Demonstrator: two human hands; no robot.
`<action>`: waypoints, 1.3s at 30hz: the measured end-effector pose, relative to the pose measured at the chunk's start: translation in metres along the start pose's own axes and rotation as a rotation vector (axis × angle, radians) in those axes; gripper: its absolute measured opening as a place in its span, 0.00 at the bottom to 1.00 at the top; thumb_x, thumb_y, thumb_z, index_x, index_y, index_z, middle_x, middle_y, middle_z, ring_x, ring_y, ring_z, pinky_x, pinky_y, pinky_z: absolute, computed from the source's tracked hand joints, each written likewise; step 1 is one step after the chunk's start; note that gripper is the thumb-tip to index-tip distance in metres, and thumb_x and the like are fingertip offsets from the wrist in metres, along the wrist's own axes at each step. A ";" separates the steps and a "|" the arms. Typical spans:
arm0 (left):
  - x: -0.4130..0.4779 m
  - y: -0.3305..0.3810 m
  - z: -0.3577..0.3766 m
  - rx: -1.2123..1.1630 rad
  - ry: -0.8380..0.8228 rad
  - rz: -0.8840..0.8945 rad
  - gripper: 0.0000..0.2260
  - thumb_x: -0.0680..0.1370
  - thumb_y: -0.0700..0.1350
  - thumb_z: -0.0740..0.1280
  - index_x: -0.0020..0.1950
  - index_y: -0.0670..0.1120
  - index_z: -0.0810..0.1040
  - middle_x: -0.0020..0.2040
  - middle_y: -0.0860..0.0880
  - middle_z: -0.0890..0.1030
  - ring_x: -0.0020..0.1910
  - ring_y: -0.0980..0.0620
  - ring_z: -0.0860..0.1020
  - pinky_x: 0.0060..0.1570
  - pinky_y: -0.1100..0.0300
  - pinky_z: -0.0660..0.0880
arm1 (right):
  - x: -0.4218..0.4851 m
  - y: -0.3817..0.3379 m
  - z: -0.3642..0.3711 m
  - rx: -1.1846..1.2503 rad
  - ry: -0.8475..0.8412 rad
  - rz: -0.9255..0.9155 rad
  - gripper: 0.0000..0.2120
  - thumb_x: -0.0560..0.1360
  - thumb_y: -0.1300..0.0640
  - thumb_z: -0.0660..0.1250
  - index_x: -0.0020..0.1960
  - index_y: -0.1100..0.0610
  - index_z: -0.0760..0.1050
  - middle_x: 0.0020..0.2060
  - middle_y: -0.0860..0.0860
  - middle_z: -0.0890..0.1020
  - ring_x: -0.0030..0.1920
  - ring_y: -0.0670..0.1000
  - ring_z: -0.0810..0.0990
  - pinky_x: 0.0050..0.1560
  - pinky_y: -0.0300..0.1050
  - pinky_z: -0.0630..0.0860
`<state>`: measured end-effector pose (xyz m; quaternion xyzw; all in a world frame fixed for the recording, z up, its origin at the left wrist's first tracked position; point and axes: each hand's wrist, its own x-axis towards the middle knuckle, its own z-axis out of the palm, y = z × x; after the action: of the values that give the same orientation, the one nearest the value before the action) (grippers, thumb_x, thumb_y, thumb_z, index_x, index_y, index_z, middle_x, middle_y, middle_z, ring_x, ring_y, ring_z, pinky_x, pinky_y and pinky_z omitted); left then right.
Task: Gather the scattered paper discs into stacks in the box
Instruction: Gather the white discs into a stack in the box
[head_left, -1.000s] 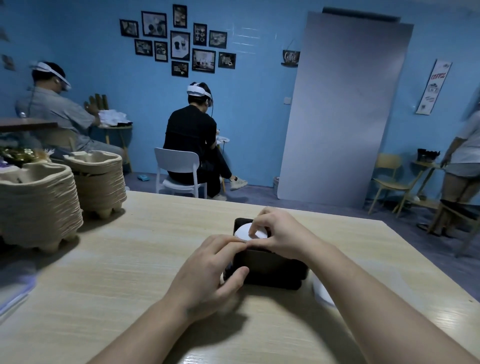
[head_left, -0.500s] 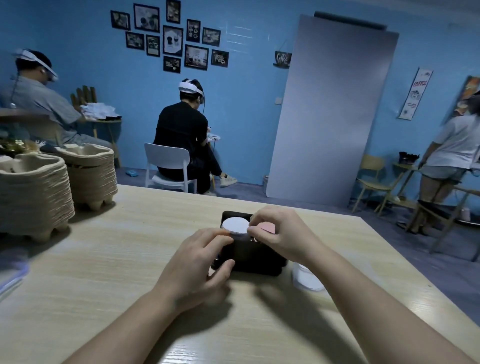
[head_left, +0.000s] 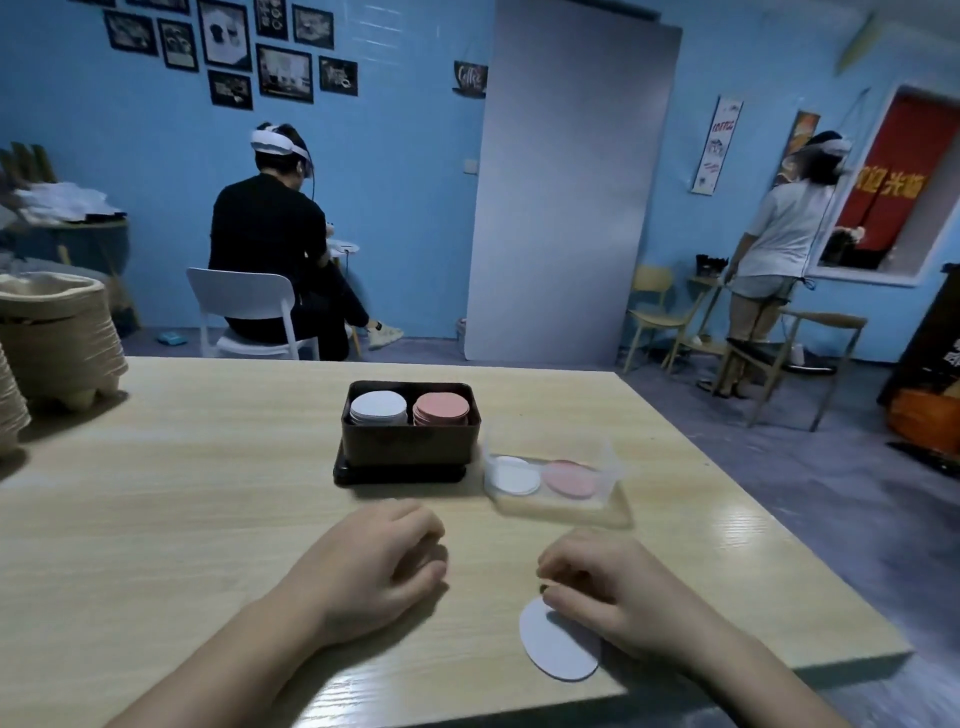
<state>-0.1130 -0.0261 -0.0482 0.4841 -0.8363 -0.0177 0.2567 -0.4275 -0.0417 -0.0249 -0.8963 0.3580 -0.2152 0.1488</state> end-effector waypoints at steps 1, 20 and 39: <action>0.000 0.000 -0.001 -0.001 -0.008 -0.008 0.14 0.77 0.62 0.60 0.55 0.56 0.75 0.51 0.62 0.75 0.51 0.61 0.73 0.51 0.60 0.73 | -0.009 0.000 0.000 0.003 -0.005 -0.004 0.04 0.77 0.49 0.72 0.48 0.48 0.80 0.47 0.41 0.83 0.50 0.43 0.80 0.52 0.44 0.77; -0.005 0.002 -0.005 -0.064 0.015 -0.040 0.12 0.79 0.63 0.61 0.54 0.58 0.77 0.51 0.63 0.77 0.51 0.61 0.75 0.50 0.59 0.76 | -0.017 -0.008 -0.010 0.042 -0.049 0.058 0.25 0.65 0.41 0.81 0.60 0.45 0.81 0.52 0.38 0.83 0.56 0.42 0.81 0.56 0.46 0.79; 0.022 -0.070 -0.045 0.125 0.407 -0.070 0.14 0.78 0.51 0.64 0.59 0.48 0.82 0.60 0.54 0.82 0.58 0.49 0.80 0.56 0.50 0.78 | 0.194 -0.006 -0.021 0.079 0.181 -0.123 0.18 0.68 0.44 0.78 0.50 0.53 0.78 0.44 0.47 0.82 0.46 0.50 0.81 0.50 0.48 0.78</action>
<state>-0.0460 -0.0713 -0.0189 0.5213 -0.7496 0.1234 0.3888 -0.3076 -0.1767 0.0498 -0.8869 0.3057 -0.3180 0.1375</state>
